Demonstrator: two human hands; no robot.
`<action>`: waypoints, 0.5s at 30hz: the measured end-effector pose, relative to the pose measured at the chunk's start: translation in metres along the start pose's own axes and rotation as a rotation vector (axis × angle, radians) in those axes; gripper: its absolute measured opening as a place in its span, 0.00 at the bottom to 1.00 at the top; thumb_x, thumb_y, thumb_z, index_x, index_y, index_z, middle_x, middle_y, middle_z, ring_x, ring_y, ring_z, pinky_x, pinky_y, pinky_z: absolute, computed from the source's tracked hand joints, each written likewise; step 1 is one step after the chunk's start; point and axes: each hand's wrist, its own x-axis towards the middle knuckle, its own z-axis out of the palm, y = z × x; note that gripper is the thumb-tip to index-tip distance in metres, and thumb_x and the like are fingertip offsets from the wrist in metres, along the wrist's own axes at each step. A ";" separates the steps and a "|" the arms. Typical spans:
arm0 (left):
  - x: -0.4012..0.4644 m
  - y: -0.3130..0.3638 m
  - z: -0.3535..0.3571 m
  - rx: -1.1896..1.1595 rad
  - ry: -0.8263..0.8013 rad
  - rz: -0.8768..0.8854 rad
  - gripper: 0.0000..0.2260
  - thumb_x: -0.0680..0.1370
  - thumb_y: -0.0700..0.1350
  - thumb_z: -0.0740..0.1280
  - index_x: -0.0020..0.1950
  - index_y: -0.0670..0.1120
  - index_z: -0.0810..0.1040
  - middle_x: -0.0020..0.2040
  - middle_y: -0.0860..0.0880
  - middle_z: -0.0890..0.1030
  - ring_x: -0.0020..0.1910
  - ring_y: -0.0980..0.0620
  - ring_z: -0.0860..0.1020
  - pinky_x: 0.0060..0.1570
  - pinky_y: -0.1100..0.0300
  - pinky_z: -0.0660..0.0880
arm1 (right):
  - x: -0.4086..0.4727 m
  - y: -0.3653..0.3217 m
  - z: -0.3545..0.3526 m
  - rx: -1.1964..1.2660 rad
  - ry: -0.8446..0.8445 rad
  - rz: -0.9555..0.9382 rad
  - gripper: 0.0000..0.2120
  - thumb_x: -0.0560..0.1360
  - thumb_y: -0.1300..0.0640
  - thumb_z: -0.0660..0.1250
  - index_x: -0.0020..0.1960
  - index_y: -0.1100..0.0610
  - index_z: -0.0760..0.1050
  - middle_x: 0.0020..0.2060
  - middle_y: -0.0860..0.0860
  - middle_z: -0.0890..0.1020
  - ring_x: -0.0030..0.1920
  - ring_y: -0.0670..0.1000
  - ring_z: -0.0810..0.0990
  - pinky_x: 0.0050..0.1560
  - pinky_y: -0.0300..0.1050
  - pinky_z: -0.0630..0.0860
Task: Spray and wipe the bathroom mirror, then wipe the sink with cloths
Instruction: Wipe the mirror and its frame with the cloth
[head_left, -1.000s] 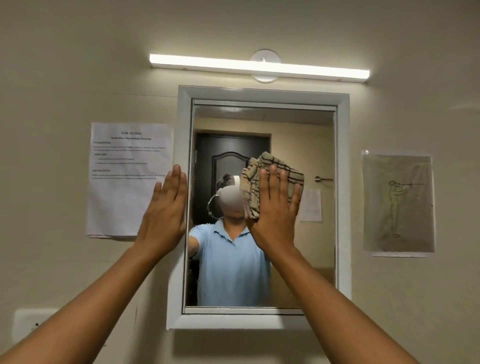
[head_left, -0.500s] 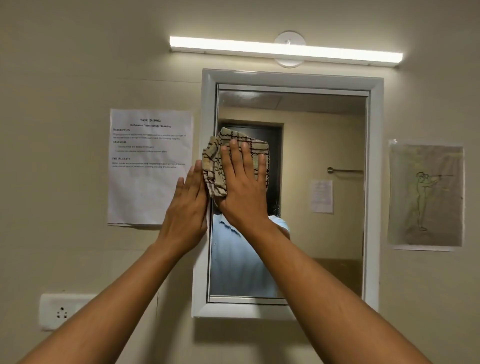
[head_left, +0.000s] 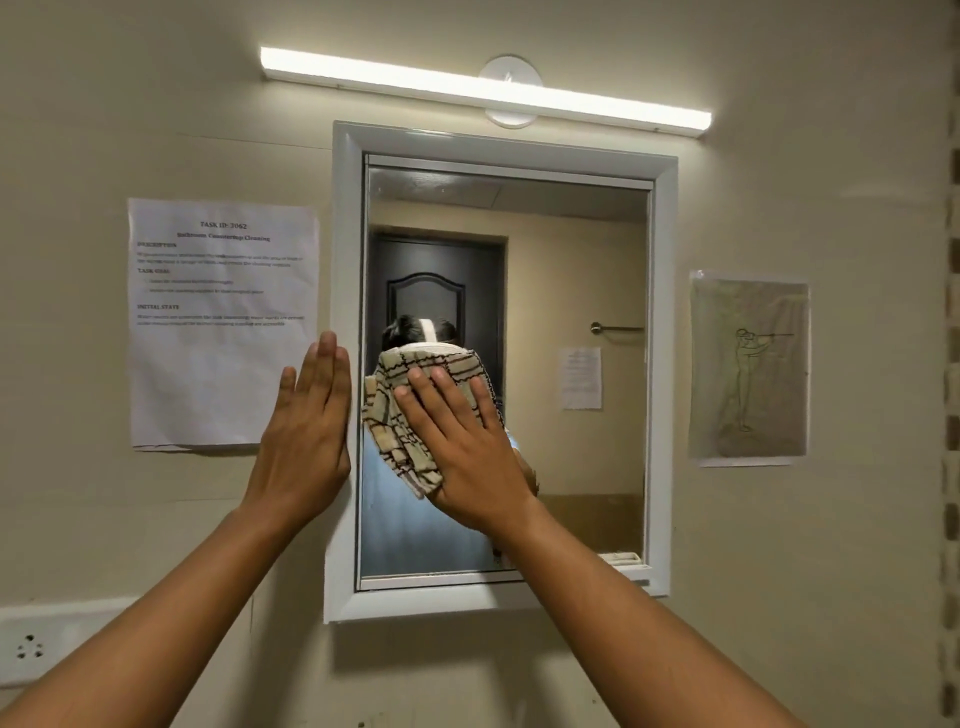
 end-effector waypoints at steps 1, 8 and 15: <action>0.000 0.002 0.000 0.015 -0.002 -0.005 0.35 0.76 0.38 0.54 0.80 0.42 0.41 0.81 0.43 0.42 0.80 0.46 0.42 0.78 0.46 0.46 | -0.007 0.008 -0.001 -0.011 0.000 0.001 0.33 0.80 0.42 0.55 0.80 0.55 0.51 0.80 0.53 0.50 0.80 0.53 0.44 0.77 0.61 0.45; 0.000 0.008 0.000 0.092 -0.019 -0.030 0.35 0.75 0.42 0.53 0.80 0.42 0.41 0.81 0.43 0.41 0.80 0.46 0.42 0.78 0.51 0.40 | -0.034 0.078 -0.016 -0.063 0.007 0.135 0.36 0.80 0.42 0.58 0.81 0.54 0.48 0.80 0.53 0.49 0.80 0.54 0.45 0.77 0.62 0.46; -0.002 0.024 -0.003 0.109 -0.026 -0.115 0.34 0.74 0.43 0.49 0.80 0.42 0.41 0.81 0.44 0.41 0.80 0.47 0.42 0.77 0.54 0.37 | -0.056 0.130 -0.032 -0.031 0.056 0.285 0.34 0.79 0.46 0.56 0.80 0.55 0.49 0.80 0.54 0.50 0.80 0.55 0.45 0.77 0.62 0.46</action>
